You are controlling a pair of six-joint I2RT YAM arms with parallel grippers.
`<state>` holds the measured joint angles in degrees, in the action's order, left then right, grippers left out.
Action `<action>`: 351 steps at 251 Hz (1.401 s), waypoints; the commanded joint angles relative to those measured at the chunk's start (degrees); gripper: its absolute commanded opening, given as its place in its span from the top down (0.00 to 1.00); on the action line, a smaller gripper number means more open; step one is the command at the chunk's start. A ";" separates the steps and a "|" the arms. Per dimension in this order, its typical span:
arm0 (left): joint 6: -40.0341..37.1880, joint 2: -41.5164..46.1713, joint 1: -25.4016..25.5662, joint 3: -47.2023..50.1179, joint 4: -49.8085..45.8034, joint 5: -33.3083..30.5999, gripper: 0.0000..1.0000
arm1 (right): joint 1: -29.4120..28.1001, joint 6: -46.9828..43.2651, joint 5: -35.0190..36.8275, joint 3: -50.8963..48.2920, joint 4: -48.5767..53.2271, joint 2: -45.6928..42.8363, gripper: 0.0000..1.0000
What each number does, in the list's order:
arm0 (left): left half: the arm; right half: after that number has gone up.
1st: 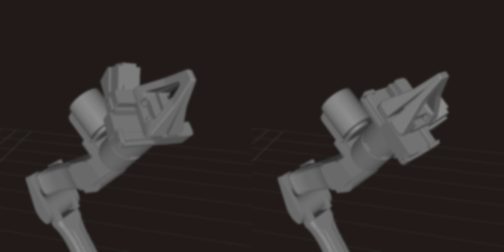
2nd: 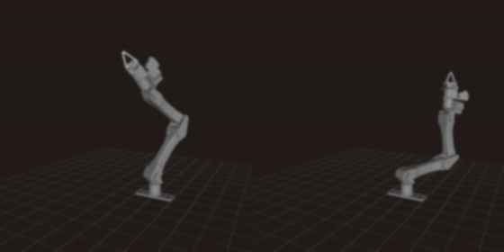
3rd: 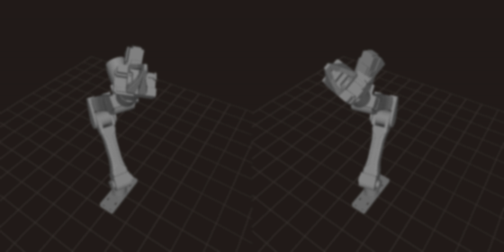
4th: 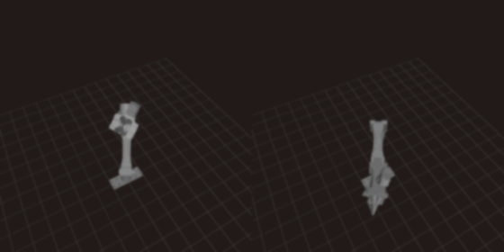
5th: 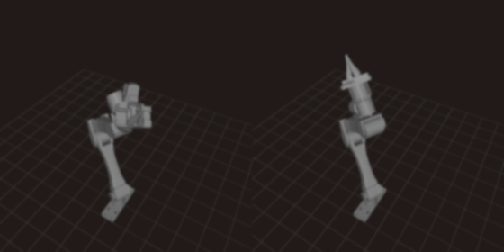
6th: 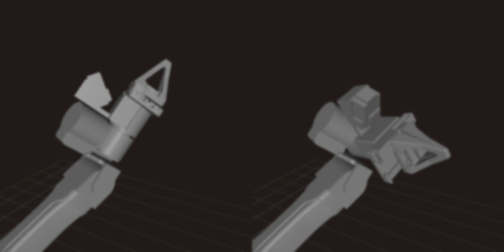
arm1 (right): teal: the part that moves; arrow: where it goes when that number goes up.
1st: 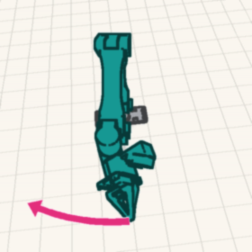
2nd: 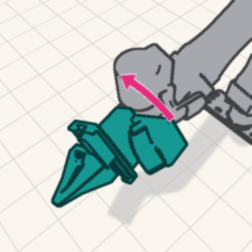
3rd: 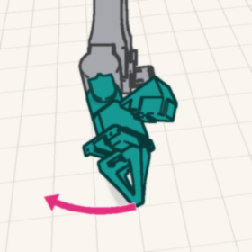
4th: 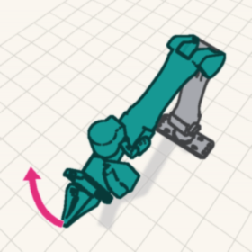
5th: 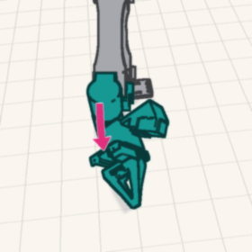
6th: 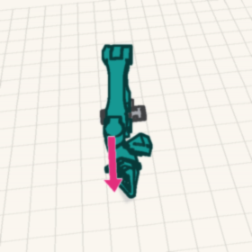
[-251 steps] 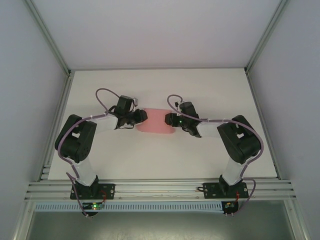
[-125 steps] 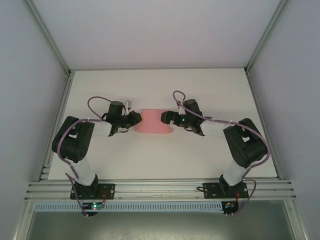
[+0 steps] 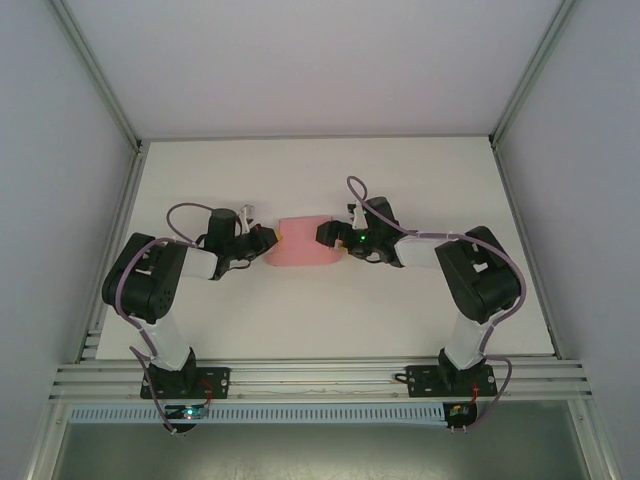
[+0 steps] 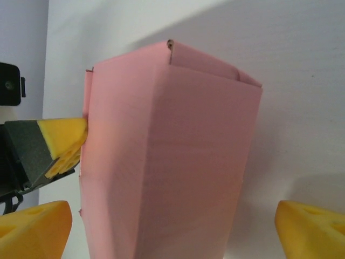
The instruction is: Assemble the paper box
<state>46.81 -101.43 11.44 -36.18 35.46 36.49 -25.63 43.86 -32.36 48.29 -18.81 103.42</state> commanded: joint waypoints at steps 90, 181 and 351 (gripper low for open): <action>-0.07 -2.24 -0.85 1.36 1.58 1.59 1.00 | 0.00 8.46 -8.94 0.69 -14.11 3.18 0.41; -4.99 3.87 -0.72 -1.63 2.61 1.92 0.56 | 1.65 9.59 -8.17 -2.18 -14.14 -0.22 0.55; -71.57 33.70 26.22 -5.60 -28.89 -20.20 0.00 | 7.98 16.68 -8.31 -4.18 2.19 -17.60 0.58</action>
<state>-7.86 -71.44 35.53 -42.35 11.73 14.85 -19.27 56.38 -38.65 44.82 -20.23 89.06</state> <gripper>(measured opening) 0.999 0.419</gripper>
